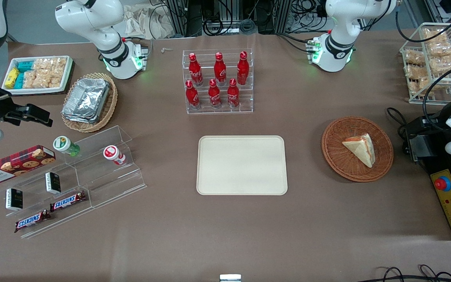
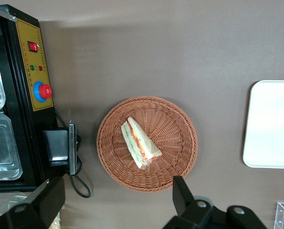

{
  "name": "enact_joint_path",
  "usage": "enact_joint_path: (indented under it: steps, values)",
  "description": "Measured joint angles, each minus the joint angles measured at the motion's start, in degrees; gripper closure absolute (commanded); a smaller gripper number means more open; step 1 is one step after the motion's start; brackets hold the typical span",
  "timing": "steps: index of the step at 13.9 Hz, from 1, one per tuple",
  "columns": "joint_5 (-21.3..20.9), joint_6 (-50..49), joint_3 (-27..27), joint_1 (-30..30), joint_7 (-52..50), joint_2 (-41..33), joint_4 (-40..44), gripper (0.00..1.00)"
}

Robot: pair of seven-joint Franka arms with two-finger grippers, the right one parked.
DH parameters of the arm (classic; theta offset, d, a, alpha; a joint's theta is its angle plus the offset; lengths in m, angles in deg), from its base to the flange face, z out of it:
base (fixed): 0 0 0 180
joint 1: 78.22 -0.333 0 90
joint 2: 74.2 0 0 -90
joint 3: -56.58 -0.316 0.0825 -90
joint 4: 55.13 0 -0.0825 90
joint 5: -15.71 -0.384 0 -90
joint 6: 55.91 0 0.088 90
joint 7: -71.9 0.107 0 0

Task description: Place sandwich from basket to tray

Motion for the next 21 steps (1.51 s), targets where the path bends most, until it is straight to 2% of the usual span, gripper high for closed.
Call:
enact_joint_path:
  steps: [8, 12, 15, 21]
  values:
    - [0.0, -0.9, -0.1, 0.0, -2.3, 0.2, -0.1, 0.0]
    - [0.0, -1.1, -0.4, -0.4, -4.5, -0.4, -3.2, 0.0]
    - [0.1, 2.2, -0.5, -1.0, -5.3, -3.1, -10.2, 0.0]
    - [0.7, 21.9, -0.8, -3.0, -8.8, -11.5, -35.5, 0.0]
